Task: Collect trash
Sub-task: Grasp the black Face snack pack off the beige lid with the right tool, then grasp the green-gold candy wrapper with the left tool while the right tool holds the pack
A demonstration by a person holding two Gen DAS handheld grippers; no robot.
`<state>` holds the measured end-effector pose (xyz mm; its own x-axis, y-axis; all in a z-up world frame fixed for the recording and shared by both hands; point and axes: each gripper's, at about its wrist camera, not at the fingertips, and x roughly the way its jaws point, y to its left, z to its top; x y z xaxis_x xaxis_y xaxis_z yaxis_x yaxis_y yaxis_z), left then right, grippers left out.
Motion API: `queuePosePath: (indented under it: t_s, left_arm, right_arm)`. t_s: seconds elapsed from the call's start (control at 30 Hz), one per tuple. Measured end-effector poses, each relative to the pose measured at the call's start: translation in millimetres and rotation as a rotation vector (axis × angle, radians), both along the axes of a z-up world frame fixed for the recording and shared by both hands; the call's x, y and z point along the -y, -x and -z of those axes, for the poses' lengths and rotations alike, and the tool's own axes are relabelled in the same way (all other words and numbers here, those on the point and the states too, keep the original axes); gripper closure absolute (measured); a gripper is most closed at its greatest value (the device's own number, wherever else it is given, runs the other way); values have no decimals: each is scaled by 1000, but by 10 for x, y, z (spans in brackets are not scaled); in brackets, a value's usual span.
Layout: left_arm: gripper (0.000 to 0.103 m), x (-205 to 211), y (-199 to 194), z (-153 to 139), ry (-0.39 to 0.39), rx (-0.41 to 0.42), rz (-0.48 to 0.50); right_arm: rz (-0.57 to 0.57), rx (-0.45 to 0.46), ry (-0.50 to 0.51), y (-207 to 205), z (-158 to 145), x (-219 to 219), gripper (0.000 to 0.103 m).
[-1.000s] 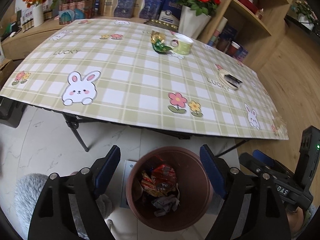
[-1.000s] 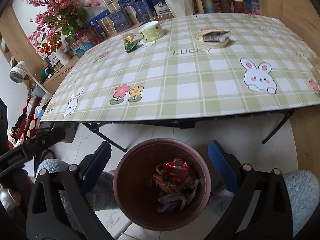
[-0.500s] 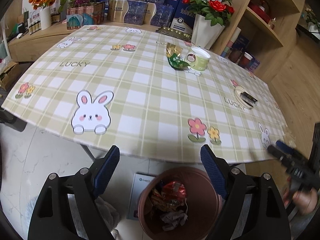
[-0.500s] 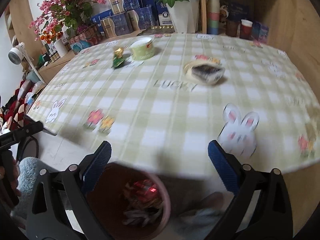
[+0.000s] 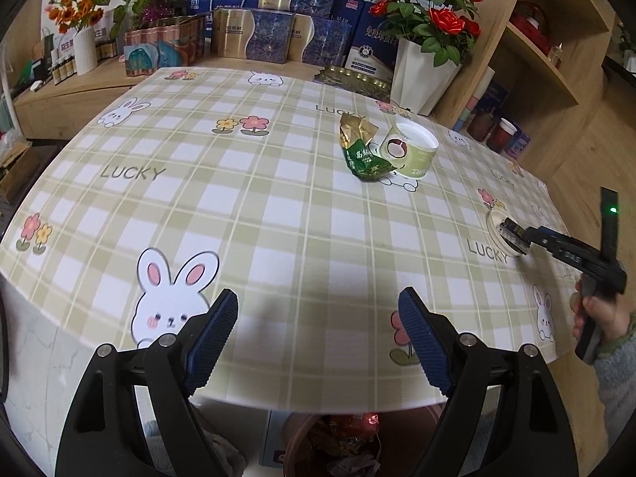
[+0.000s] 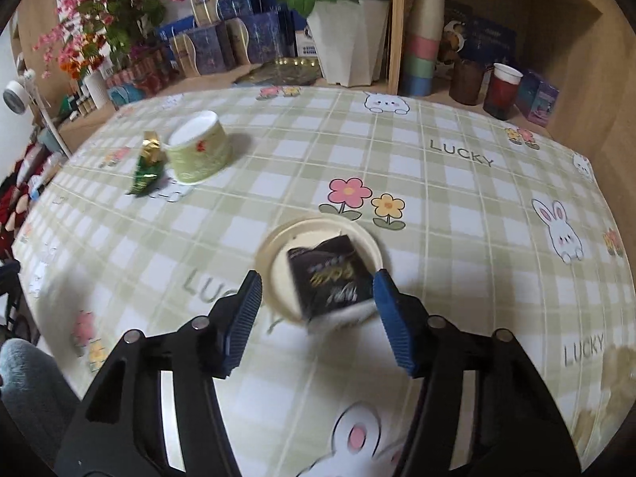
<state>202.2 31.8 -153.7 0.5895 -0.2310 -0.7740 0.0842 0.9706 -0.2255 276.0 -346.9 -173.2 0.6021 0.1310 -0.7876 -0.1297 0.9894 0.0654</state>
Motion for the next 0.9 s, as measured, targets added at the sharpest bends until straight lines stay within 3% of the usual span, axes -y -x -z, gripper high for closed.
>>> queuePosePath:
  t_s: [0.27,0.4,0.43,0.6,0.77,0.9]
  left_arm:
    - [22,77,-174,100,1,-22,23]
    - [22,122,-233,130,11,-28,33]
    - [22,131,-247,133,16,-29,36]
    - [22,202,-412,124,57,-34,52]
    - [26,333,-829,118,113,-75,82]
    - [30,475,-1150,22,118,-45,100]
  right_arm:
    - [-1,-46,49,-250,229,4,44]
    - [0,-52,24,-259,264,17,45]
    - [-2,-51,10,-252,262,13,55]
    - [-18,-50,-72,-173,239,-74,58]
    - [-43,-34,-95,-59,216,-275,60]
    - [-7,21,-107,18,104,-285,60]
